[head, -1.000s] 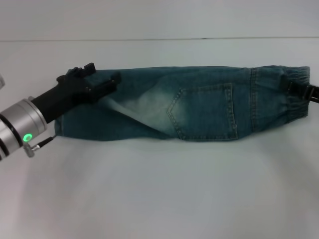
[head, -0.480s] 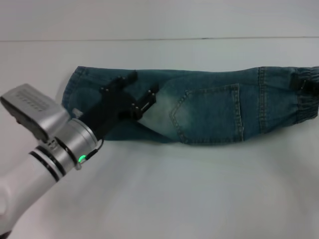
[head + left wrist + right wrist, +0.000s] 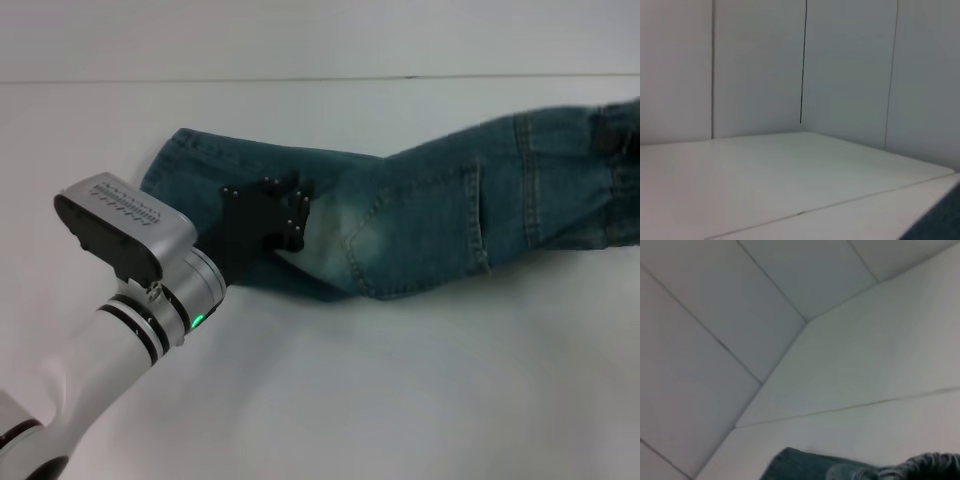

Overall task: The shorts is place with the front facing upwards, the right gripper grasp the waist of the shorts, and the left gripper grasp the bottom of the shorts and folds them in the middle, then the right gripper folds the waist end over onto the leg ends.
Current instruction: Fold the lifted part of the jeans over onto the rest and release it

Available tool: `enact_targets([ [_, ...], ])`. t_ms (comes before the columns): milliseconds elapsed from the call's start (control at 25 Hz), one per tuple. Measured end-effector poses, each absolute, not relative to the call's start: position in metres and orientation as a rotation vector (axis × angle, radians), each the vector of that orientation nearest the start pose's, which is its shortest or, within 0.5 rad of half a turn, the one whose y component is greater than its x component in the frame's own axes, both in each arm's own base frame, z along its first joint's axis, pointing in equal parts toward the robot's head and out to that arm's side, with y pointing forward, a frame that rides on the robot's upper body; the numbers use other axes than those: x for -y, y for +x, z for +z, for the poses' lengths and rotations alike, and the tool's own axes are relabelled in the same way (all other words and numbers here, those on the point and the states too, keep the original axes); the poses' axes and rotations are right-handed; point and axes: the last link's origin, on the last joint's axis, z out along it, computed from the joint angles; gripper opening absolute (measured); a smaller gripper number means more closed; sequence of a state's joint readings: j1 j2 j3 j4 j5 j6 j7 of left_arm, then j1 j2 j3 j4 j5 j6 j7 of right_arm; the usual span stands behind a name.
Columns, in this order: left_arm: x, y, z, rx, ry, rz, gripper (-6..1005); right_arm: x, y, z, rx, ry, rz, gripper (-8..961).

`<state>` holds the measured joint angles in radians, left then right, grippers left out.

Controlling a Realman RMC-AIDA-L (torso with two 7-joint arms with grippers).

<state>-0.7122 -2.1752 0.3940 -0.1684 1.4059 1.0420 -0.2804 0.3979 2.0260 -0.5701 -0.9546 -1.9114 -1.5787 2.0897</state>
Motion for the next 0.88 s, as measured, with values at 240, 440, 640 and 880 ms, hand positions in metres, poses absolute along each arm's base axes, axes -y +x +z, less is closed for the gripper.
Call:
enact_targets([
  [240, -0.337, -0.232, -0.135, 0.529, -2.182, -0.695, 24, -0.362, 0.226, 0.108, -1.174, -2.422, 0.911, 127],
  [440, -0.332, -0.231, -0.14, 0.542, -2.199, -0.689, 0, -0.396, 0.166, 0.097, -1.036, -2.569, 0.785, 127],
  [640, -0.329, -0.226, -0.145, 0.546, -2.224, -0.698, 0, -0.426, 0.11, 0.067, -0.884, -2.646, 0.611, 127],
  [880, -0.321, -0.215, -0.155, 0.536, -2.279, -0.727, 0, -0.444, 0.051, 0.011, -0.679, -2.736, 0.422, 126],
])
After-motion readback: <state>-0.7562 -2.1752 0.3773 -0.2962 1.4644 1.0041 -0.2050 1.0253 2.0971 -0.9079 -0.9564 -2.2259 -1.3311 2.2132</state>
